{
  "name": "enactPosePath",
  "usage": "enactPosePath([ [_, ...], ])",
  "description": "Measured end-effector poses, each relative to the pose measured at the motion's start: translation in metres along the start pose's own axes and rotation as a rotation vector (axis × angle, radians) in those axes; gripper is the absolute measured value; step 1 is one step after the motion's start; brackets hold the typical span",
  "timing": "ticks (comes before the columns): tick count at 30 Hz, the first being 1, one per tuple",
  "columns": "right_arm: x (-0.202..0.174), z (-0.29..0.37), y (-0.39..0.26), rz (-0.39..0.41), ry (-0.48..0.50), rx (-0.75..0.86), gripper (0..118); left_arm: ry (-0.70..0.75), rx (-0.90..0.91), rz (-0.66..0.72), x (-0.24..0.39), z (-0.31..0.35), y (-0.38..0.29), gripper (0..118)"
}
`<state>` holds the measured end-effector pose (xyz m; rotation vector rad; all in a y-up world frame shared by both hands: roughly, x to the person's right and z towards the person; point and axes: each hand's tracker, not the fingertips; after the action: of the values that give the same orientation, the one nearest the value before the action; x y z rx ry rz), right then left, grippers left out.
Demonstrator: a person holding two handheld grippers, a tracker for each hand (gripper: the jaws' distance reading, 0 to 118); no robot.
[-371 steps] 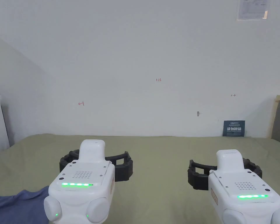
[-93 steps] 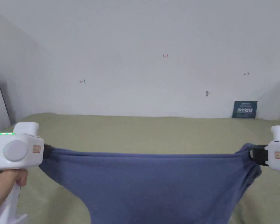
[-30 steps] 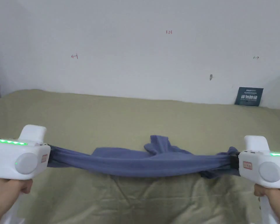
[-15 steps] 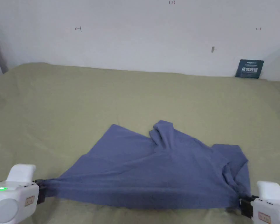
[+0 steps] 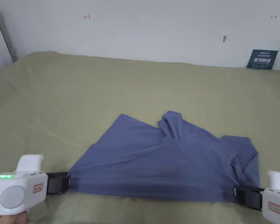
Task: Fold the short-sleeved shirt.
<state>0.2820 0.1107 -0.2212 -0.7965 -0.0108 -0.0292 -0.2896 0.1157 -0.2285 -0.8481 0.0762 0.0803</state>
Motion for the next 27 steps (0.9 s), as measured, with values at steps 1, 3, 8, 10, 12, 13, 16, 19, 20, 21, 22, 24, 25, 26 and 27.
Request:
enactPosePath([
  [1, -0.008, 0.008, 0.001, 0.015, 0.004, 0.007, 101, 0.008, -0.012, 0.01, 0.0, 0.001, 0.001, 109],
  [3, -0.016, -0.001, -0.002, 0.032, 0.039, 0.07, 55, 0.024, 0.016, 0.043, -0.001, 0.009, 0.0, 57],
  [8, -0.071, 0.038, -0.002, 0.111, 0.09, 0.16, 1, 0.088, 0.084, 0.069, -0.014, 0.028, -0.002, 0],
  [10, -0.088, 0.041, -0.006, 0.124, 0.146, 0.127, 1, 0.052, 0.038, 0.094, -0.025, 0.028, -0.002, 0],
  [12, -0.093, 0.034, -0.007, 0.133, 0.165, 0.115, 1, 0.048, 0.026, 0.091, -0.031, 0.024, -0.002, 2],
  [13, -0.098, 0.031, -0.008, 0.136, 0.174, 0.103, 1, 0.04, 0.013, 0.085, -0.033, 0.022, -0.001, 21],
  [16, -0.1, 0.015, -0.013, 0.127, 0.206, 0.071, 1, 0.001, -0.014, 0.085, -0.038, 0.011, 0.005, 118],
  [19, -0.104, 0.007, -0.014, 0.136, 0.201, 0.068, 1, -0.001, -0.066, 0.065, -0.036, -0.017, 0.008, 115],
  [20, -0.103, 0.005, -0.014, 0.129, 0.203, 0.061, 1, 0.008, -0.057, 0.056, -0.032, -0.028, 0.01, 115],
  [21, -0.102, 0.003, -0.014, 0.123, 0.203, 0.056, 1, 0.039, -0.102, 0.045, -0.03, -0.042, 0.012, 111],
  [22, -0.1, 0.0, -0.013, 0.121, 0.204, 0.052, 1, 0.036, -0.115, 0.041, -0.027, -0.052, 0.012, 104],
  [24, -0.103, -0.001, -0.014, 0.127, 0.195, 0.045, 1, 0.038, -0.154, 0.022, -0.021, -0.071, 0.01, 67],
  [25, -0.102, -0.003, -0.013, 0.128, 0.187, 0.039, 1, 0.047, -0.173, 0.005, -0.017, -0.079, 0.008, 61],
  [26, -0.101, -0.005, -0.012, 0.128, 0.186, 0.035, 1, 0.037, -0.195, -0.022, -0.014, -0.078, 0.006, 54],
  [27, -0.101, -0.005, -0.011, 0.127, 0.181, 0.035, 1, 0.027, -0.193, -0.027, -0.011, -0.077, 0.003, 54],
])
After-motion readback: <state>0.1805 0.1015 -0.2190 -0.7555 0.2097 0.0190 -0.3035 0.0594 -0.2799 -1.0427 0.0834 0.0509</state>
